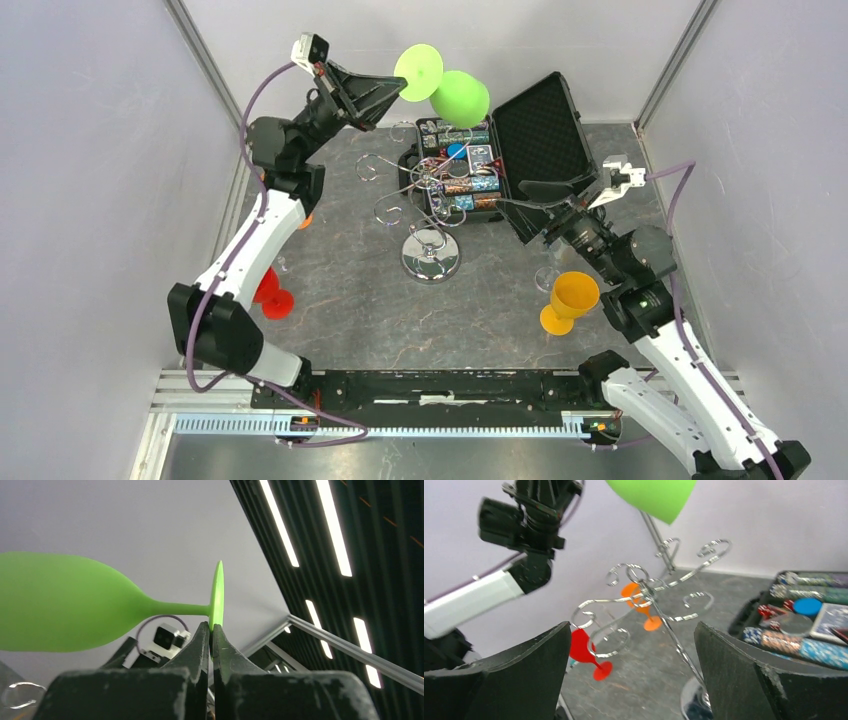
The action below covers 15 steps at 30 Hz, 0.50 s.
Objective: Take the wine glass off the wine glass rack
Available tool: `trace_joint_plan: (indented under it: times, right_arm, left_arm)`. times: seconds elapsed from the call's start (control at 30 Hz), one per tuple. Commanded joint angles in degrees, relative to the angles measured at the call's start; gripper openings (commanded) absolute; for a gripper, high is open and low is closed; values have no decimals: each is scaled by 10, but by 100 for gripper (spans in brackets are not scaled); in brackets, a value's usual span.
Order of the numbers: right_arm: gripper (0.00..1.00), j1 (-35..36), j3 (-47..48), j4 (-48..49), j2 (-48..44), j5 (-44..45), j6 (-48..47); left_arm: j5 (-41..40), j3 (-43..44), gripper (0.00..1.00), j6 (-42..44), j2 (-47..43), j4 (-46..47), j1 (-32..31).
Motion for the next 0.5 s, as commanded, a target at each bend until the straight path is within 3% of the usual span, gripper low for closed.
trace_joint_plan:
  times: [0.0, 0.1, 0.27, 0.47]
  right_arm:
    - [98, -1, -5, 188, 21, -35, 84]
    - [98, -1, 0, 243, 46, -39, 109]
    - [97, 0, 10, 309, 85, -53, 128]
    - [84, 1, -3, 545, 139, -129, 243]
  left_arm:
    - [-18, -24, 2, -127, -44, 87, -24]
    - [-37, -50, 2, -170, -68, 103, -43]
    - [-57, -80, 2, -171, -117, 75, -66]
    - [-51, -96, 2, -150, -148, 48, -73]
